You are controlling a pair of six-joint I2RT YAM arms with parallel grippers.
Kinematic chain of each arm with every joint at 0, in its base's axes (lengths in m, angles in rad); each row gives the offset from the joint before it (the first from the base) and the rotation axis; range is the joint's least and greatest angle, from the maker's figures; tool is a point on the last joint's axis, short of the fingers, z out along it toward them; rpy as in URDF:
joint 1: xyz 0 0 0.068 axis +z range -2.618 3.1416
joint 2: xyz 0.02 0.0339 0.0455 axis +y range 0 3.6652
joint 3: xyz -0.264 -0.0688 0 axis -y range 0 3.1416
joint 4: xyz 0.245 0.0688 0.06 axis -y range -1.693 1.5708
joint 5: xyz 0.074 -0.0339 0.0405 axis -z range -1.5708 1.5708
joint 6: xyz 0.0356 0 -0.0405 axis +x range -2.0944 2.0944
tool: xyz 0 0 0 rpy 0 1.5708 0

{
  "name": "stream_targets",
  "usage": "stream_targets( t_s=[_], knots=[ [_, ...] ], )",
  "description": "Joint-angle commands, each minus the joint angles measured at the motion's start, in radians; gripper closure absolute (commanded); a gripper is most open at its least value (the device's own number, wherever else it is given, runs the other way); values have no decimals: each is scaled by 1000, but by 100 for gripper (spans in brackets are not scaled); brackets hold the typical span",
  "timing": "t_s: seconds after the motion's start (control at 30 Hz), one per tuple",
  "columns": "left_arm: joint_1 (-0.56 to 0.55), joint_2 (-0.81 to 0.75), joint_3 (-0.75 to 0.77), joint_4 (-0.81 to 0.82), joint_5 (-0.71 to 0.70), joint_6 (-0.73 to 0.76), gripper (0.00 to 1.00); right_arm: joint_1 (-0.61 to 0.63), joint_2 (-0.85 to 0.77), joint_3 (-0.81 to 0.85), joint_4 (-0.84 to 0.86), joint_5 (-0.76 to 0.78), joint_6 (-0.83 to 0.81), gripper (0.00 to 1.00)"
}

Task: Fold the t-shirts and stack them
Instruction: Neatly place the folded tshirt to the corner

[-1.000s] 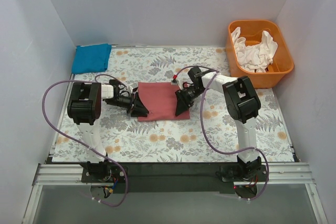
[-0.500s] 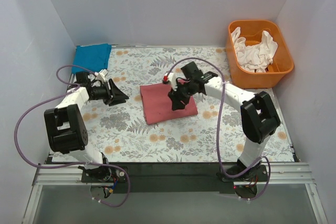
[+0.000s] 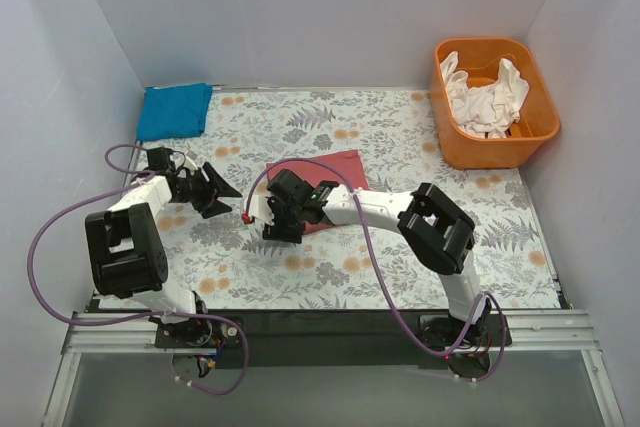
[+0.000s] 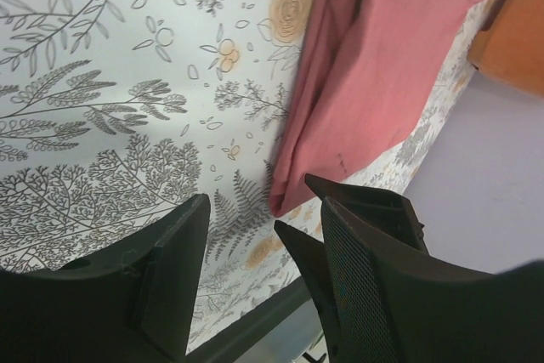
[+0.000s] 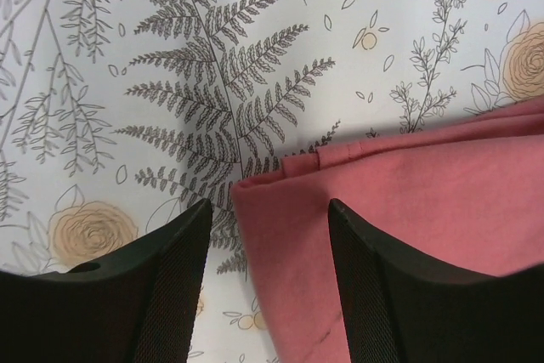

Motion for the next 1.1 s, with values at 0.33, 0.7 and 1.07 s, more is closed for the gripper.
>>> stream_targets(
  t_s=[0.33,0.7,1.07],
  knots=[
    [3,-30,-80,85,-53,-112,40,6,55,-27,96,55,-45,75],
    [-135,62,-150,377,-10,-323,18,-75,-53,-17,103,-123,-5,99],
    [-306,191,-106,568,-61,-538,16,-84,-77,56,112,-180,52,99]
  ],
)
